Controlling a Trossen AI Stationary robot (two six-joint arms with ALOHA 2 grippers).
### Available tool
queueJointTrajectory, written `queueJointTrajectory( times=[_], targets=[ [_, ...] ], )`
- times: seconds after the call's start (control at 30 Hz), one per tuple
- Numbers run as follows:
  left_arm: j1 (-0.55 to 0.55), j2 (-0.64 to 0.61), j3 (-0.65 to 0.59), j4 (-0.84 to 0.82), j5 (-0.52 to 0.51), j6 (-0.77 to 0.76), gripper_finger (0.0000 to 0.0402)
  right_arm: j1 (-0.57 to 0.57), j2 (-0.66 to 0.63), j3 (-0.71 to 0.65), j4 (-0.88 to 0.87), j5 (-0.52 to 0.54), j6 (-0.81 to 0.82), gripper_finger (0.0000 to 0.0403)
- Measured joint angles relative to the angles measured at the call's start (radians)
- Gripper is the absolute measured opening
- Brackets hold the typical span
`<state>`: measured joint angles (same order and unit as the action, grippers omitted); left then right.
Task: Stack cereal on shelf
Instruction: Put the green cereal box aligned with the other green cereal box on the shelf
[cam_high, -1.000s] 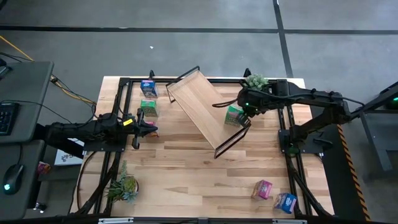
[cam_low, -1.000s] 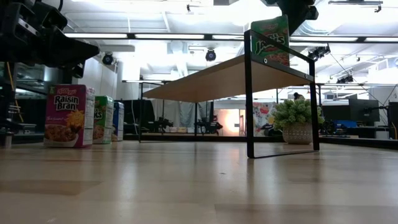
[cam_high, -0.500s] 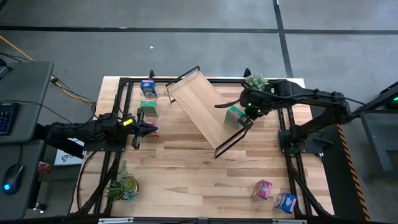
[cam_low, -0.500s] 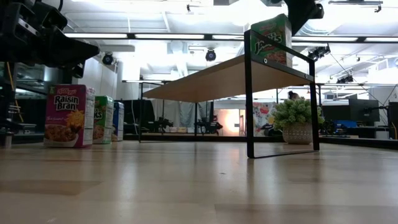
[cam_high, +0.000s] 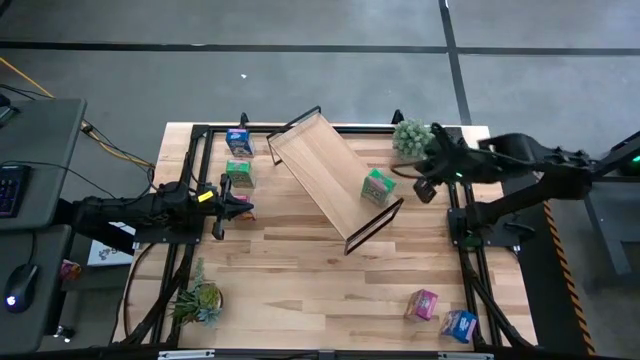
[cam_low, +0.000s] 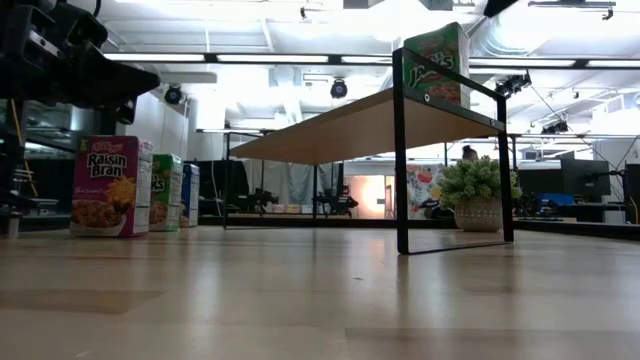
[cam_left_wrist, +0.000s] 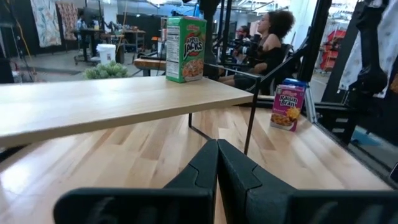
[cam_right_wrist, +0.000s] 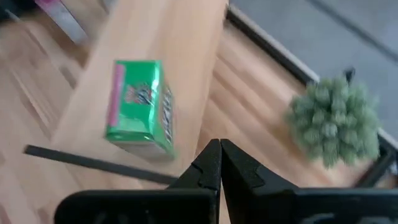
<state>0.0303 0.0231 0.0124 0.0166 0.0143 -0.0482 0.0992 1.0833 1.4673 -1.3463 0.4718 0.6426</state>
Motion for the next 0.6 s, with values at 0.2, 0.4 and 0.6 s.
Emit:
queueJointTrajectory(
  times=[0.2,0.4,0.6],
  targets=[
    [0.000,0.000,0.000,0.003,0.000,0.032,0.0001,0.124,-0.212,-0.310,0.339,0.042,-0.104,0.0000],
    [0.000,0.000,0.000,0.074,0.000,-0.047,0.0001,0.157,-0.395,-0.604,0.890,0.049,-0.434,0.0000],
    [0.003,0.000,0.006,0.238,-0.150,-0.055,0.0002,0.157,-0.469,-0.754,1.261,0.043,-0.692,0.0000]
  ],
)
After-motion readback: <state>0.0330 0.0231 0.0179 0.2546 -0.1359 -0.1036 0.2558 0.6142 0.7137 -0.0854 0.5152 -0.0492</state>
